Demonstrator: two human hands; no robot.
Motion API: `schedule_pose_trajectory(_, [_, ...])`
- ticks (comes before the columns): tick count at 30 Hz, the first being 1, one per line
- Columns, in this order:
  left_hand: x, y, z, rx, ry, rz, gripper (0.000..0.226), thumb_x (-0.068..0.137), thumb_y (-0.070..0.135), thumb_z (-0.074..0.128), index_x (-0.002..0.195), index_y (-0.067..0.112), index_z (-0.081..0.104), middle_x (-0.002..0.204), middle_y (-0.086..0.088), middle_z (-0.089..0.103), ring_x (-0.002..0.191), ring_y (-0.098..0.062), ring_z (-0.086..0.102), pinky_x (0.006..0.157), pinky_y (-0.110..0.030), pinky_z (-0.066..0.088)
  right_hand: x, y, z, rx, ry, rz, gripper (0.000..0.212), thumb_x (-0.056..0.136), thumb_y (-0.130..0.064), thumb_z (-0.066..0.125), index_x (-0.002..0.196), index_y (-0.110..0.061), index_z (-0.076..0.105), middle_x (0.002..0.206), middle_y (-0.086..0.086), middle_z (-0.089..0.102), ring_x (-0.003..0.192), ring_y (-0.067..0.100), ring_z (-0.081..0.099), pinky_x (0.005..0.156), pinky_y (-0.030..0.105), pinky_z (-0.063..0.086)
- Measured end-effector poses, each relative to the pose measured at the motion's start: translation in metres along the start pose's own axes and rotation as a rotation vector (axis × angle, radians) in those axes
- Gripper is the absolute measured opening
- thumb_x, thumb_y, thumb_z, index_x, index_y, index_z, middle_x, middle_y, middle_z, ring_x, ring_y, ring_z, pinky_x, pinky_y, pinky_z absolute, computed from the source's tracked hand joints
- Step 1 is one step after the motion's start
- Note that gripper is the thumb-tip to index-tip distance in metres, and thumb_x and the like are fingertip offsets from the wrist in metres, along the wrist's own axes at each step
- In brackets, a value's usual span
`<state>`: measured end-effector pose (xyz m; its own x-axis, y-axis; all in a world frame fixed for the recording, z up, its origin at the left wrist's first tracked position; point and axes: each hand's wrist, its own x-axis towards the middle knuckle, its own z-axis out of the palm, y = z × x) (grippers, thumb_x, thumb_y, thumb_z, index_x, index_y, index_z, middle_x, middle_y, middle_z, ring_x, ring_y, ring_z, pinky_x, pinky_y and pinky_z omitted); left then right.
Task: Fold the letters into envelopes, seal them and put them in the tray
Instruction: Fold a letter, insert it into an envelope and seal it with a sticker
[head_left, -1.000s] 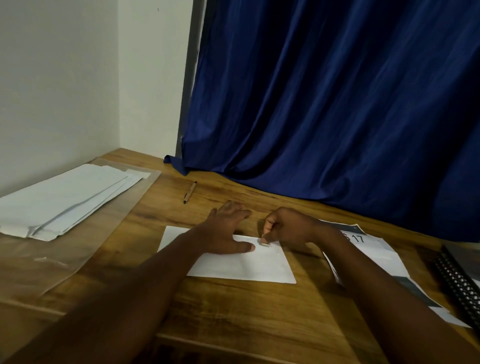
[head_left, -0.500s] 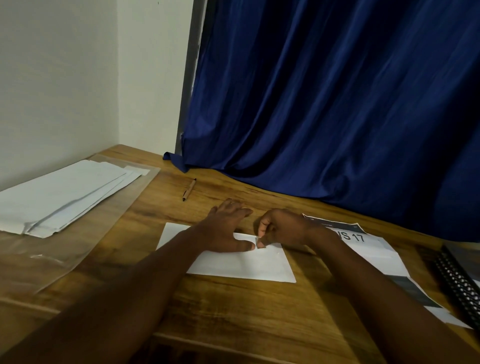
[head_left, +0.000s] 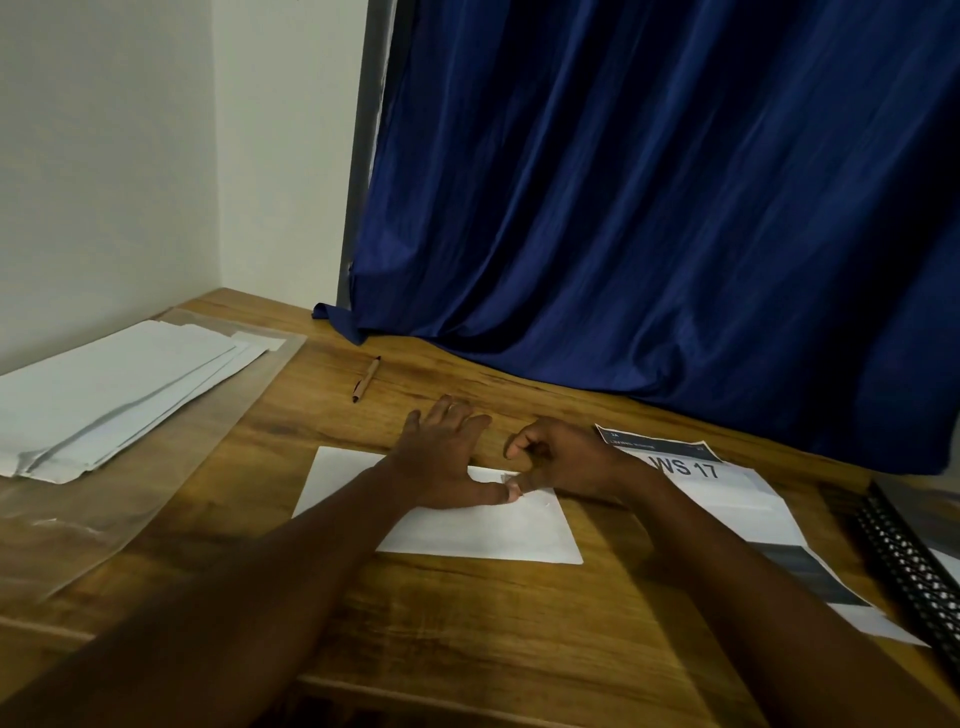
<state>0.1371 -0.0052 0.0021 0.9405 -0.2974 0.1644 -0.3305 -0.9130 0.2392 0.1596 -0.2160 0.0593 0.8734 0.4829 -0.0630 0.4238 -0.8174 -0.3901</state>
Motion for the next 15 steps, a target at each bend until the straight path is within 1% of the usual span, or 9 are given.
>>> schedule_pose_trajectory(3, [0.001, 0.001, -0.001, 0.001, -0.016, -0.016, 0.115, 0.071, 0.093, 0.049, 0.159, 0.028, 0.015, 0.170, 0.000, 0.008, 0.156, -0.029, -0.002, 0.122, -0.064, 0.009, 0.002, 0.010, 0.006, 0.030, 0.021, -0.011, 0.046, 0.074, -0.048, 0.087, 0.114, -0.033, 0.070, 0.120, -0.008, 0.060, 0.107, 0.007, 0.056, 0.079, 0.018, 0.042])
schedule_pose_trajectory(5, [0.001, 0.001, -0.001, 0.010, -0.013, -0.017, 0.116, 0.071, 0.093, 0.049, 0.160, 0.028, 0.015, 0.170, 0.000, 0.008, 0.156, -0.028, -0.002, 0.122, -0.064, 0.009, 0.005, 0.016, 0.015, 0.051, 0.061, 0.003, 0.050, 0.070, -0.058, 0.085, 0.112, -0.037, 0.070, 0.122, -0.010, 0.058, 0.113, 0.011, 0.054, 0.088, 0.023, 0.045])
schedule_pose_trajectory(7, [0.001, 0.001, -0.001, 0.006, -0.011, -0.022, 0.117, 0.070, 0.094, 0.049, 0.160, 0.027, 0.015, 0.170, 0.000, 0.007, 0.156, -0.028, -0.002, 0.122, -0.063, 0.008, 0.007, 0.023, 0.028, 0.068, 0.153, 0.015, 0.054, 0.062, -0.072, 0.078, 0.106, -0.042, 0.069, 0.121, -0.015, 0.059, 0.117, 0.011, 0.053, 0.097, 0.032, 0.049])
schedule_pose_trajectory(9, [0.000, 0.001, 0.000, 0.003, -0.011, -0.021, 0.117, 0.070, 0.093, 0.049, 0.160, 0.028, 0.014, 0.170, 0.001, 0.007, 0.156, -0.027, -0.002, 0.122, -0.063, 0.008, 0.008, 0.028, 0.041, 0.111, 0.267, 0.028, 0.056, 0.059, -0.079, 0.073, 0.102, -0.043, 0.069, 0.119, -0.019, 0.060, 0.116, 0.011, 0.053, 0.099, 0.037, 0.050])
schedule_pose_trajectory(11, [0.000, 0.001, 0.000, 0.004, -0.008, -0.022, 0.116, 0.070, 0.093, 0.049, 0.160, 0.028, 0.014, 0.170, 0.001, 0.007, 0.156, -0.027, -0.003, 0.122, -0.063, 0.007, 0.006, 0.028, 0.049, 0.147, 0.351, 0.029, 0.053, 0.062, -0.079, 0.069, 0.101, -0.043, 0.070, 0.115, -0.022, 0.061, 0.115, 0.011, 0.054, 0.097, 0.038, 0.051])
schedule_pose_trajectory(13, [0.001, 0.001, 0.001, 0.004, -0.008, -0.022, 0.116, 0.070, 0.094, 0.048, 0.160, 0.028, 0.014, 0.170, 0.001, 0.006, 0.156, -0.026, -0.004, 0.122, -0.064, 0.007, 0.002, 0.026, 0.052, 0.139, 0.389, 0.025, 0.047, 0.067, -0.076, 0.067, 0.101, -0.044, 0.069, 0.113, -0.023, 0.061, 0.112, 0.011, 0.056, 0.095, 0.038, 0.052])
schedule_pose_trajectory(15, [0.001, 0.001, 0.000, 0.010, -0.012, -0.026, 0.117, 0.069, 0.094, 0.047, 0.160, 0.029, 0.013, 0.170, 0.001, 0.005, 0.156, -0.027, -0.005, 0.122, -0.064, 0.006, 0.001, 0.025, 0.053, 0.115, 0.396, 0.031, 0.036, 0.077, -0.067, 0.069, 0.103, -0.043, 0.068, 0.113, -0.022, 0.062, 0.110, 0.011, 0.057, 0.094, 0.039, 0.053])
